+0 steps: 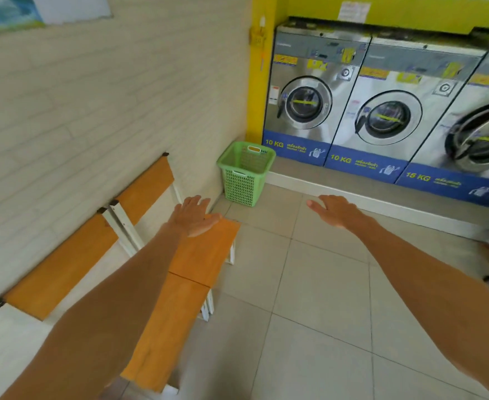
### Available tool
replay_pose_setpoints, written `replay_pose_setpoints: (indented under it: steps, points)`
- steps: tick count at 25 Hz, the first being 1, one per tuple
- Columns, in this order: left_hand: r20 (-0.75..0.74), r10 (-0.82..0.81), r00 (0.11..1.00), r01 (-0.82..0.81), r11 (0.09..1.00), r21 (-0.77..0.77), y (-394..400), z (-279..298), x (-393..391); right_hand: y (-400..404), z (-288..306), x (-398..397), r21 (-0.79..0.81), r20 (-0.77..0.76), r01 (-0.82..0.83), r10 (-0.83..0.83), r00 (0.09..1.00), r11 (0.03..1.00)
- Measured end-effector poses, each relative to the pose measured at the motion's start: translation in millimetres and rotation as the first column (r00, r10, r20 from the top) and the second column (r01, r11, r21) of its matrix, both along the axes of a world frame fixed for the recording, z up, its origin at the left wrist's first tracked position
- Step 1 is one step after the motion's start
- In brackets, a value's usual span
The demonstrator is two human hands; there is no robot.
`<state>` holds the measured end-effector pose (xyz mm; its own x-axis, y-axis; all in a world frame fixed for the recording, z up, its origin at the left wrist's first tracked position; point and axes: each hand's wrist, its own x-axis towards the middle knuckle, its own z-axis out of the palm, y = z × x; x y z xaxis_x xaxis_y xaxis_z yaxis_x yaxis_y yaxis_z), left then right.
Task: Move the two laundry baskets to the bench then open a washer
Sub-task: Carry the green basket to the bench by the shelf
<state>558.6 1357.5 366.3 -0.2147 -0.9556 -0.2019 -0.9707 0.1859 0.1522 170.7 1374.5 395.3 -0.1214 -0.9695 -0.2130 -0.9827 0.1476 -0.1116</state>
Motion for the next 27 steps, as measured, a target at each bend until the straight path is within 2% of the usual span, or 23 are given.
replay_pose_setpoints:
  steps: [6, 11, 17, 22, 27]
  points:
    - [0.055, -0.038, 0.998, 0.036, 0.999, 0.034, -55, -3, -73, -40, -19, -77, 0.018, 0.010, 0.016, -0.016, 1.000, 1.000]
    - [0.053, -0.046, 0.998, 0.045, 0.999, 0.025, -131, -13, -109, -115, -41, -108, 0.051, 0.029, 0.000, -0.001, 1.000, 0.999]
    - [0.054, 0.022, 0.998, -0.028, 0.994, 0.110, -274, -42, -149, -265, -55, -145, 0.108, 0.063, -0.044, 0.037, 0.997, 0.993]
    - [-0.014, 0.093, 0.996, -0.090, 0.988, 0.124, -384, -45, -191, -391, -57, -188, 0.143, 0.099, -0.038, 0.024, 0.995, 0.989]
    - [0.031, 0.140, 0.990, -0.143, 0.978, 0.152, -476, -57, -225, -509, -70, -210, 0.148, 0.129, -0.103, 0.085, 0.988, 0.984]
